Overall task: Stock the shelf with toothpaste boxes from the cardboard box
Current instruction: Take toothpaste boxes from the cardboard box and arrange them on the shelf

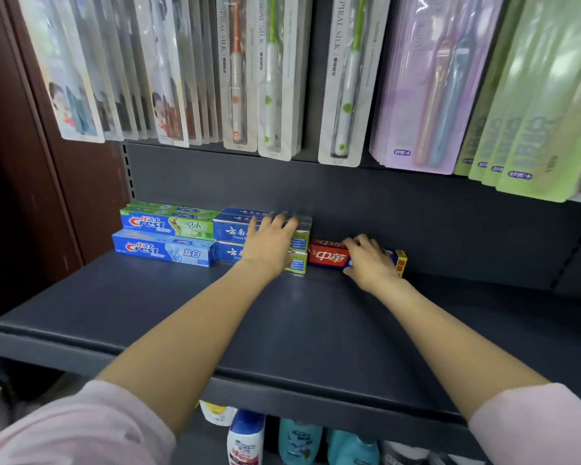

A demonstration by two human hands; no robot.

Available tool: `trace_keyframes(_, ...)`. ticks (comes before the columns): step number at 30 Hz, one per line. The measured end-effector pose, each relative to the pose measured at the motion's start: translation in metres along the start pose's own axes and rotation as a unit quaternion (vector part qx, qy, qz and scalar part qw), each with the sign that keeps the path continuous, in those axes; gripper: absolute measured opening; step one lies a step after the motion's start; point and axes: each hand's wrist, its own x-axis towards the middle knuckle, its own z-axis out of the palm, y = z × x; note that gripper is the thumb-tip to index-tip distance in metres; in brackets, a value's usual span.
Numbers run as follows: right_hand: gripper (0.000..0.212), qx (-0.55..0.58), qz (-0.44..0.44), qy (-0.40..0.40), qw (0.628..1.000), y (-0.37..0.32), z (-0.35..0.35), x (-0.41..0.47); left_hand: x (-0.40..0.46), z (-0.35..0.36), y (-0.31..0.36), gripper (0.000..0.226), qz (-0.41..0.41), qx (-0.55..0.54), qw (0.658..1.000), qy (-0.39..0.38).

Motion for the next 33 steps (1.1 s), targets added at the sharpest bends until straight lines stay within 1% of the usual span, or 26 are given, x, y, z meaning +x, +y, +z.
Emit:
trace_keyframes(2, 0.051, 0.059, -0.009, 0.016, 0.998, -0.003, -0.005, -0.012, -0.012, -0.001, 0.006, 0.061, -0.003, -0.019, 0.999, 0.031)
trace_keyframes(3, 0.047, 0.08, -0.015, 0.026, 0.996, -0.005, -0.01, -0.02, -0.019, -0.002, 0.01, 0.058, -0.007, -0.028, 0.999, 0.034)
trace_keyframes(6, 0.036, 0.115, -0.026, 0.06, 0.991, -0.013, -0.025, -0.049, -0.043, -0.011, 0.019, 0.044, -0.024, -0.074, 0.997, 0.023)
trace_keyframes(8, 0.031, 0.129, -0.025, 0.077, 0.988, -0.02, -0.034, -0.072, -0.06, -0.02, 0.022, 0.034, -0.029, -0.134, 0.99, 0.011)
trace_keyframes(11, 0.022, 0.155, -0.023, 0.075, 0.985, -0.029, -0.045, -0.112, -0.088, -0.033, 0.026, 0.021, -0.042, -0.227, 0.973, -0.012)
trace_keyframes(14, 0.017, 0.161, -0.001, 0.063, 0.985, -0.035, -0.053, -0.165, -0.125, -0.041, 0.039, 0.018, -0.025, -0.289, 0.957, -0.032)
trace_keyframes(16, 0.018, 0.155, 0.024, 0.048, 0.986, -0.033, -0.053, -0.199, -0.15, -0.041, 0.052, 0.017, -0.018, -0.31, 0.95, -0.038)
trace_keyframes(18, 0.02, 0.142, 0.045, 0.029, 0.988, -0.027, -0.044, -0.233, -0.176, -0.038, 0.068, 0.015, -0.018, -0.307, 0.951, -0.045)
trace_keyframes(21, 0.019, 0.121, 0.078, -0.02, 0.989, -0.01, -0.026, -0.28, -0.215, -0.027, 0.097, 0.011, -0.006, -0.311, 0.948, -0.07)
trace_keyframes(24, 0.02, 0.105, 0.12, -0.064, 0.985, 0.016, -0.005, -0.32, -0.248, -0.012, 0.132, 0.012, 0.031, -0.305, 0.943, -0.126)
trace_keyframes(27, 0.02, 0.094, 0.148, -0.119, 0.977, 0.042, 0.02, -0.347, -0.263, 0.007, 0.161, 0.015, 0.047, -0.29, 0.94, -0.172)
trace_keyframes(29, 0.021, 0.085, 0.159, -0.15, 0.972, 0.061, 0.038, -0.358, -0.268, 0.022, 0.179, 0.016, 0.053, -0.28, 0.937, -0.204)
trace_keyframes(33, 0.03, 0.05, 0.158, -0.214, 0.963, 0.102, 0.081, -0.376, -0.273, 0.064, 0.217, 0.016, 0.073, -0.246, 0.927, -0.274)
